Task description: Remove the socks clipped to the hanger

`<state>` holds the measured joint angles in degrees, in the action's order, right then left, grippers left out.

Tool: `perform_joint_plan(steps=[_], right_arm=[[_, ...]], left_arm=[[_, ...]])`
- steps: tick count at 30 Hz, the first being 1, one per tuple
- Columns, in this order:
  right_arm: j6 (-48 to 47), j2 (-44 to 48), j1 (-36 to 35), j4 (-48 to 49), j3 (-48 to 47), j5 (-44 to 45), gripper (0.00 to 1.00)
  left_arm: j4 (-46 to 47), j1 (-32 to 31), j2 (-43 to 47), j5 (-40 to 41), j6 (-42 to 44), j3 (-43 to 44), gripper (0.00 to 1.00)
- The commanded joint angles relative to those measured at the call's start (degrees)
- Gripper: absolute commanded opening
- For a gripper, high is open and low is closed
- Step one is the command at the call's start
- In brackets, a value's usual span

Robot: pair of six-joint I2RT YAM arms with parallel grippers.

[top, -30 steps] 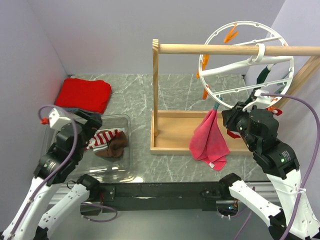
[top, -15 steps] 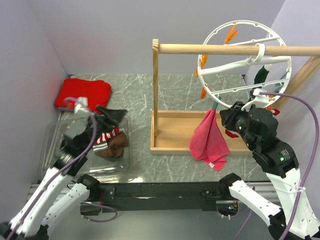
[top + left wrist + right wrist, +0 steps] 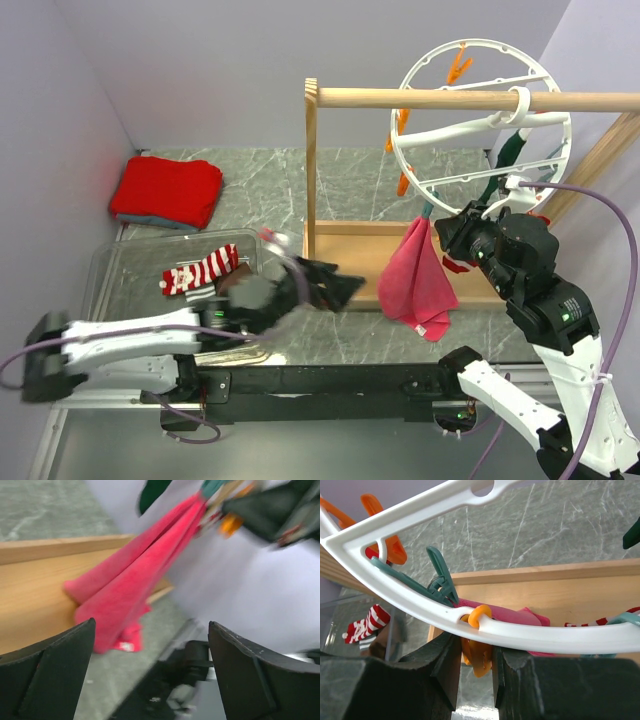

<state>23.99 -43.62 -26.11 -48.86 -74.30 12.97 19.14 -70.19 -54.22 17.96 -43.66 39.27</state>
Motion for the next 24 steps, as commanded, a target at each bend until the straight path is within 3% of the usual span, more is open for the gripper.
perform_joint_plan(steps=[1, 3, 6, 13, 19, 20, 21, 23, 24], right_arm=[[-0.43, -0.42, -0.26, -0.09, -0.85, -2.34, 0.05], [-0.35, -0.24, -0.17, 0.17, -0.58, -2.34, 0.05], [0.00, 0.28, -0.26, 0.26, -0.14, -2.25, 0.05], [0.18, 1.42, -0.26, -0.27, 0.74, -2.34, 0.06], [0.80, 2.66, -0.26, -0.18, 1.79, -3.21, 0.10], [0.80, 2.75, -0.26, -0.36, 1.71, -3.39, 0.16], [0.88, 2.83, -0.35, -0.53, 1.71, -3.30, 0.20], [0.62, 3.18, -0.26, -0.80, 1.79, -3.30, 0.30], [0.45, 3.27, -0.26, -0.88, 1.97, -3.39, 0.34]], left_arm=[[5.13, -8.02, -14.83, 20.16, 15.07, 8.16, 0.97], [6.16, -10.39, -23.98, 27.18, 17.54, 11.26, 0.96], [9.33, -10.93, -34.79, 31.42, 18.53, 15.39, 0.96], [10.40, -10.40, -52.63, 26.88, 21.95, 28.65, 0.96], [7.59, -6.28, -58.63, 20.99, 16.42, 35.08, 0.98], [7.41, -4.88, -58.81, 19.24, 15.72, 35.26, 0.93], [7.84, -4.08, -58.72, 18.44, 14.67, 35.27, 0.80], [7.59, -1.80, -57.85, 16.77, 13.61, 35.00, 0.67], [6.28, -1.09, -57.50, 15.89, 12.56, 35.00, 0.54]])
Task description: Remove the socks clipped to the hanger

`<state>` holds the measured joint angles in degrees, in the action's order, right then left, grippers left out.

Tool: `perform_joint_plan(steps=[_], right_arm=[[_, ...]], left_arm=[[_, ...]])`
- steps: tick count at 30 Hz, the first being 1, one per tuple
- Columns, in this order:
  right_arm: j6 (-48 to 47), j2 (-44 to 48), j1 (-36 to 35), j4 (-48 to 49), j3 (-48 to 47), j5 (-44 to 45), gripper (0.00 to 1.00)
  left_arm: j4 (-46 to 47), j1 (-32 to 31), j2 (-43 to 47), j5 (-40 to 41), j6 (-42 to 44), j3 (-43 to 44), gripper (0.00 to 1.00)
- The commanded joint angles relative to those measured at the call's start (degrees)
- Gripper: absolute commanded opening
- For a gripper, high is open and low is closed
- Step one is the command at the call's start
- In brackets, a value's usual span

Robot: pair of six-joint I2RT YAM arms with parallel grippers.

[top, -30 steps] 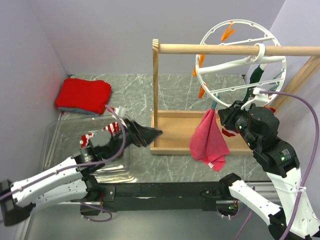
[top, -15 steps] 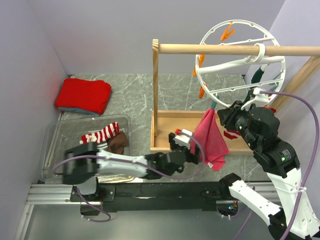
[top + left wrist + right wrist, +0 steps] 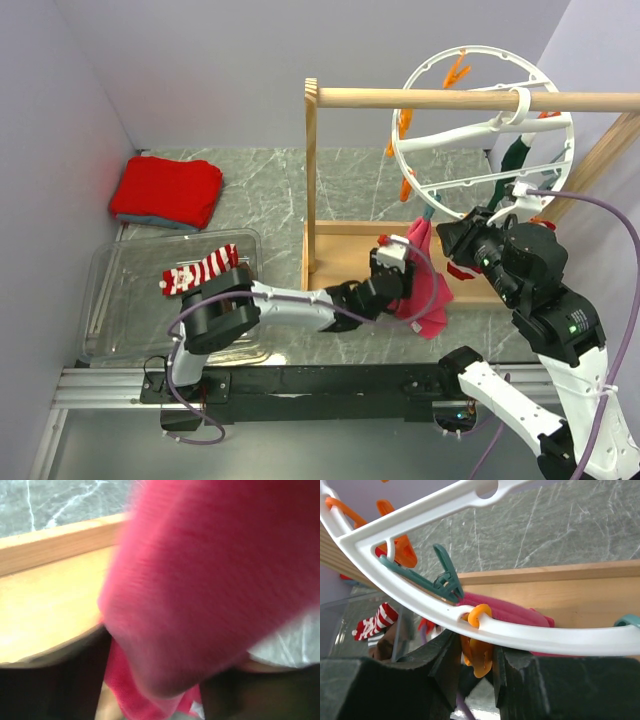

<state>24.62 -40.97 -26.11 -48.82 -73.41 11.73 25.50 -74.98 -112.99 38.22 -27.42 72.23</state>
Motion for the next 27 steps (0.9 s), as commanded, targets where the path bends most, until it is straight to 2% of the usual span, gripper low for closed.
perform_joint_plan(steps=[1, 2, 3, 4, 5, 6, 7, 11, 16, 22, 27], right_arm=[[-0.36, 0.80, -0.35, -1.10, 1.07, -1.97, 0.41], [-0.45, 0.89, -0.17, -1.19, 1.16, -1.88, 0.57], [-0.54, 0.98, -0.26, -1.45, 1.25, -1.53, 0.64], [-0.54, 0.98, -0.26, -1.54, 1.25, -1.53, 0.72], [-0.54, 0.98, -0.26, -1.80, 1.16, -1.62, 0.84], [-0.54, 0.98, -0.26, -1.98, 0.99, -1.62, 0.90], [-0.54, 0.98, -0.35, -2.16, 0.81, -1.71, 0.98], [-0.63, 1.33, -0.26, -4.52, -0.86, -1.00, 1.00], [-0.80, 2.91, -0.26, -7.25, -3.67, 1.19, 1.00], [-1.24, 3.44, -0.17, -11.65, -9.47, 2.95, 1.00], [-1.86, 4.06, -0.26, -14.55, -14.74, 3.21, 1.00]], left_arm=[[-0.88, 5.01, 2.32, -4.47, -3.87, 2.13, 0.48], [-2.02, 5.63, 2.86, -4.03, -4.04, 2.22, 0.42], [-4.55, 6.16, 3.47, -1.59, -4.22, 2.65, 0.26], [-6.23, 7.21, 4.43, -0.26, -4.13, 3.00, 0.17], [-7.90, 7.74, 4.88, 0.97, -4.31, 3.53, 0.11], [-9.40, 8.35, 5.32, 3.42, -4.40, 4.49, 0.01], [-12.11, 9.40, 6.45, 4.31, -4.31, 4.85, 0.01], [-13.55, 12.40, 9.89, 6.78, -2.64, 4.42, 0.01], [-14.15, 16.35, 12.70, 5.03, -0.09, 3.01, 0.02], [-21.53, 19.52, 10.08, 0.54, 1.14, 6.35, 0.02], [-20.75, 19.61, 10.07, 0.11, 2.90, 5.30, 0.01]])
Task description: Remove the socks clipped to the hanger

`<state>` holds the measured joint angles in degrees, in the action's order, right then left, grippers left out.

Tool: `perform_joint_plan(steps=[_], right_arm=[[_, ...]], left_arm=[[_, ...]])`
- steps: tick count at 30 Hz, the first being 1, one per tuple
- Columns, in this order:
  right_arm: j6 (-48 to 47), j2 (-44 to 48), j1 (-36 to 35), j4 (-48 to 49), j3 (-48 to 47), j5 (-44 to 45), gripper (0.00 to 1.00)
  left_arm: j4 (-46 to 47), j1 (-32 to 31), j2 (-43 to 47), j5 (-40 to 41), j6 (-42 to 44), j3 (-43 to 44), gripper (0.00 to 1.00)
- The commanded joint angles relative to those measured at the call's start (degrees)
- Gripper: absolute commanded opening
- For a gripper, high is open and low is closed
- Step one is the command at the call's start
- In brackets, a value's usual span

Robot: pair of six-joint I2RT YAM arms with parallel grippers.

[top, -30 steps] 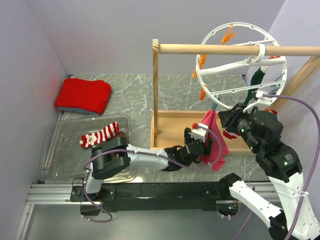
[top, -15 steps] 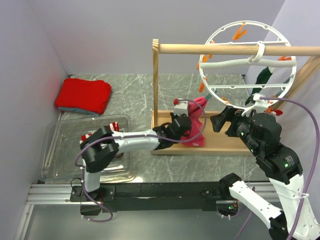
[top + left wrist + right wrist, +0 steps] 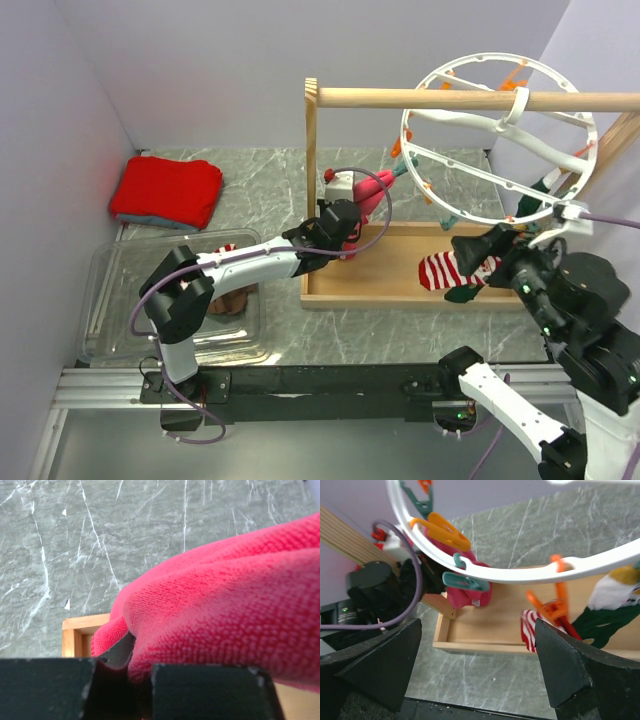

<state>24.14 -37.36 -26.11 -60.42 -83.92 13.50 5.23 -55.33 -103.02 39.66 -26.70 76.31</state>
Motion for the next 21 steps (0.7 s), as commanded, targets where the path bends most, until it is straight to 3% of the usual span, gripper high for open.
perform_joint_plan(steps=[1, 11, 21], right_arm=[[-1.55, 0.54, -0.26, -3.21, -4.76, 1.71, 1.00], [-8.48, -2.27, -0.26, -1.29, -3.27, 9.18, 0.98], [-15.61, -3.15, -0.26, 8.21, 2.79, 2.24, 0.95]], left_arm=[[-0.31, 0.13, 0.19, -1.43, 2.35, 1.21, 0.01], [0.39, 0.66, 2.65, -3.97, 2.18, -0.20, 0.01], [-0.14, 0.66, 4.41, -6.70, 0.77, -1.61, 0.01]])
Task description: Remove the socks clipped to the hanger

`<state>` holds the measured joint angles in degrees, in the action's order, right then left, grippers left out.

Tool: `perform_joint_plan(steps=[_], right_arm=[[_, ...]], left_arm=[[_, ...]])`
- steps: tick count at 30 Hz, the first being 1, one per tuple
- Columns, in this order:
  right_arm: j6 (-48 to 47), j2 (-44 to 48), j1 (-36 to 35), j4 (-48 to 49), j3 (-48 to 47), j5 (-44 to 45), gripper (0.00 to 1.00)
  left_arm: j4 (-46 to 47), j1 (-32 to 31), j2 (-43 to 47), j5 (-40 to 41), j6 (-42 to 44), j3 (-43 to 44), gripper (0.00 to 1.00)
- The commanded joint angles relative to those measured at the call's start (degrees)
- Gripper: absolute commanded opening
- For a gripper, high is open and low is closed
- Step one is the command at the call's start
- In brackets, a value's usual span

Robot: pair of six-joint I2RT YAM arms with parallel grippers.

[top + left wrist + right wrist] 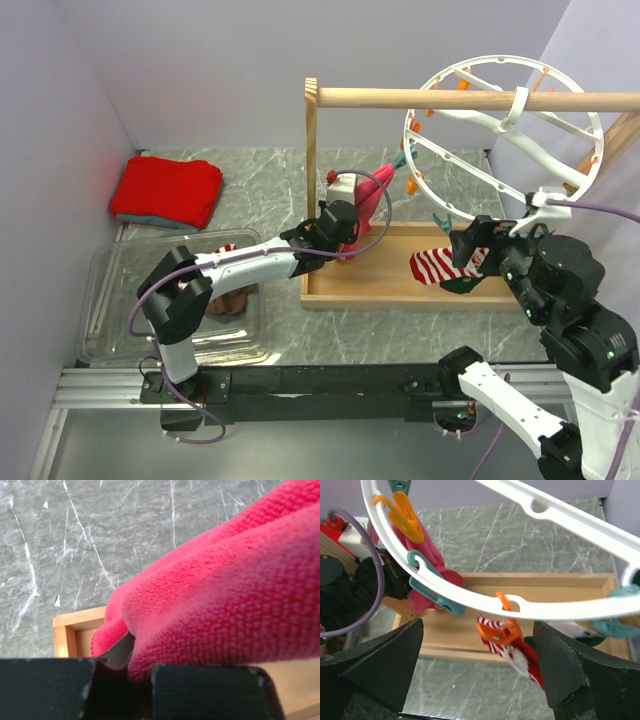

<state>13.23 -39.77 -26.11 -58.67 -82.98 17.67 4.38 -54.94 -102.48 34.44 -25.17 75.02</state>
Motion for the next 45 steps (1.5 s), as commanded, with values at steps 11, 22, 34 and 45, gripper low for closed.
perform_joint_plan(steps=[11, 22, 34, 45], right_arm=[[-7.35, -0.31, -0.26, 12.18, 6.43, -6.51, 0.89], [-5.94, 0.04, -0.26, 15.69, 9.06, -7.48, 0.76], [-4.62, -0.05, -0.26, 16.05, 9.06, -6.42, 0.72], [-1.55, -0.13, -0.26, 15.61, 8.19, -6.42, 0.66]], left_arm=[[-0.52, 0.27, 5.36, -7.88, -1.99, -1.81, 0.03], [2.73, 0.18, 11.42, -24.31, -2.43, -9.71, 0.56], [11.05, -9.74, 24.16, -26.62, 1.52, -18.14, 0.62], [18.91, -19.42, 11.97, -18.71, 7.14, -8.42, 0.78]])
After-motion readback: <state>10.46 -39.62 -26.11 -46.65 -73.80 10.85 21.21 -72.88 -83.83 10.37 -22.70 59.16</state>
